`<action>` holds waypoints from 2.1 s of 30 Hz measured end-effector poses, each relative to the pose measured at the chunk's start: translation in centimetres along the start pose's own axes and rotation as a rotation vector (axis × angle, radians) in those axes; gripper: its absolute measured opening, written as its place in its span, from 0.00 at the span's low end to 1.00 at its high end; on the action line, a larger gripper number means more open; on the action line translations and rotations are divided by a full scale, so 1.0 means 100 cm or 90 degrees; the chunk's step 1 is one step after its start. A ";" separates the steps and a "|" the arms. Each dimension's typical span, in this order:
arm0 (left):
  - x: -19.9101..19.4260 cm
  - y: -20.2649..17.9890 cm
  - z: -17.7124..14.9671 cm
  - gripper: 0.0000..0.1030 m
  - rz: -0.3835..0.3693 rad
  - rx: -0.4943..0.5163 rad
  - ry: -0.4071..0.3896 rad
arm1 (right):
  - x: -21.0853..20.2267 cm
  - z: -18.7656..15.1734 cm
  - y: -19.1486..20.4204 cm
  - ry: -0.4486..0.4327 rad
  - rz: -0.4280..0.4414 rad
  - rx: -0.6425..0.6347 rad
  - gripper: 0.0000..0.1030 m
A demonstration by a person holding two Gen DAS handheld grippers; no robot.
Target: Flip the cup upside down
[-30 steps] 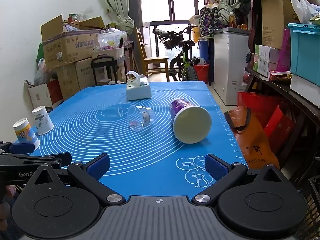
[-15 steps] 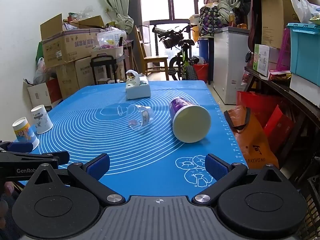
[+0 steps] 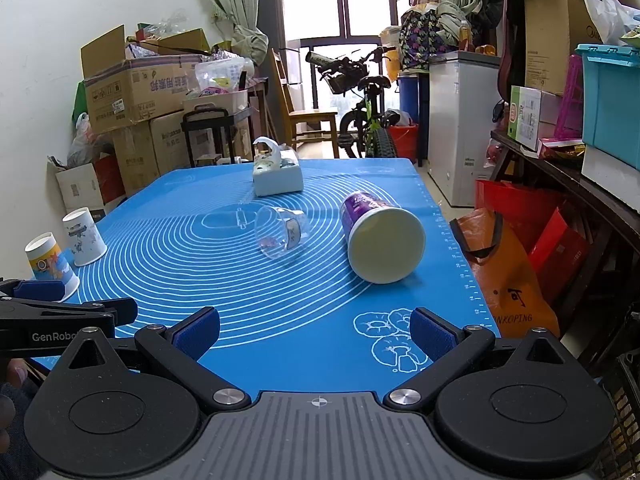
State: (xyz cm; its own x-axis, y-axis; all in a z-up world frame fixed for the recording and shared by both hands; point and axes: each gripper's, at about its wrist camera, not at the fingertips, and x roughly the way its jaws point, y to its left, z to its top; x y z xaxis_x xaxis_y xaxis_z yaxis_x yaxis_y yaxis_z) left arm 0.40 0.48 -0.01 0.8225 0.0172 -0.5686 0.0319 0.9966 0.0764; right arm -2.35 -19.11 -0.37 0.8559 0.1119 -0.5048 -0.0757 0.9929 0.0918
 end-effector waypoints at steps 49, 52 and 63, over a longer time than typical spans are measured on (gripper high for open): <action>0.001 -0.002 -0.002 0.87 0.006 0.008 0.005 | -0.002 0.003 0.001 0.003 0.001 0.001 0.98; 0.001 -0.002 -0.002 0.87 0.006 0.008 0.005 | -0.002 0.003 0.001 0.003 0.001 0.001 0.98; 0.007 -0.005 0.001 0.87 0.002 0.016 0.005 | 0.000 0.003 -0.001 0.001 0.001 0.004 0.98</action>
State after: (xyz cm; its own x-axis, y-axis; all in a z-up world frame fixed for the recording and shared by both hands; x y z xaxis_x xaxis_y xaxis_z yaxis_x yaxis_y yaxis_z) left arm 0.99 -0.03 -0.31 0.8180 0.0216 -0.5748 0.0435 0.9941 0.0991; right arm -2.17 -19.19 -0.15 0.8549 0.1142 -0.5061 -0.0740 0.9923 0.0990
